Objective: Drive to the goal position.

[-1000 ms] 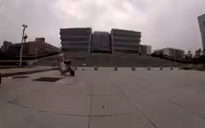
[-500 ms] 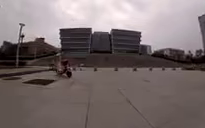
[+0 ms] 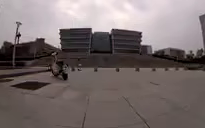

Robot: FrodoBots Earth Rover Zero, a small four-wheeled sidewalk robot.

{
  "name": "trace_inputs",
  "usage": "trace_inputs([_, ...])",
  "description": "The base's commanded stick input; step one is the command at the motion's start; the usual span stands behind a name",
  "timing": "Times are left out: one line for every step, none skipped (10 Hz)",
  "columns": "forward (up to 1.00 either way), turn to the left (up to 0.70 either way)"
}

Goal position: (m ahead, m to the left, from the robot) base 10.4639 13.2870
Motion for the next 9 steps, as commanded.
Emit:
trace_inputs([1.0, 0.0])
trace_inputs([1.0, 0.0])
trace_inputs([1.0, 0.0])
trace_inputs([1.0, 0.0])
trace_inputs([1.0, 0.0])
trace_inputs([1.0, 0.0])
trace_inputs([1.0, 0.0])
trace_inputs([1.0, 0.0])
trace_inputs([1.0, 0.0])
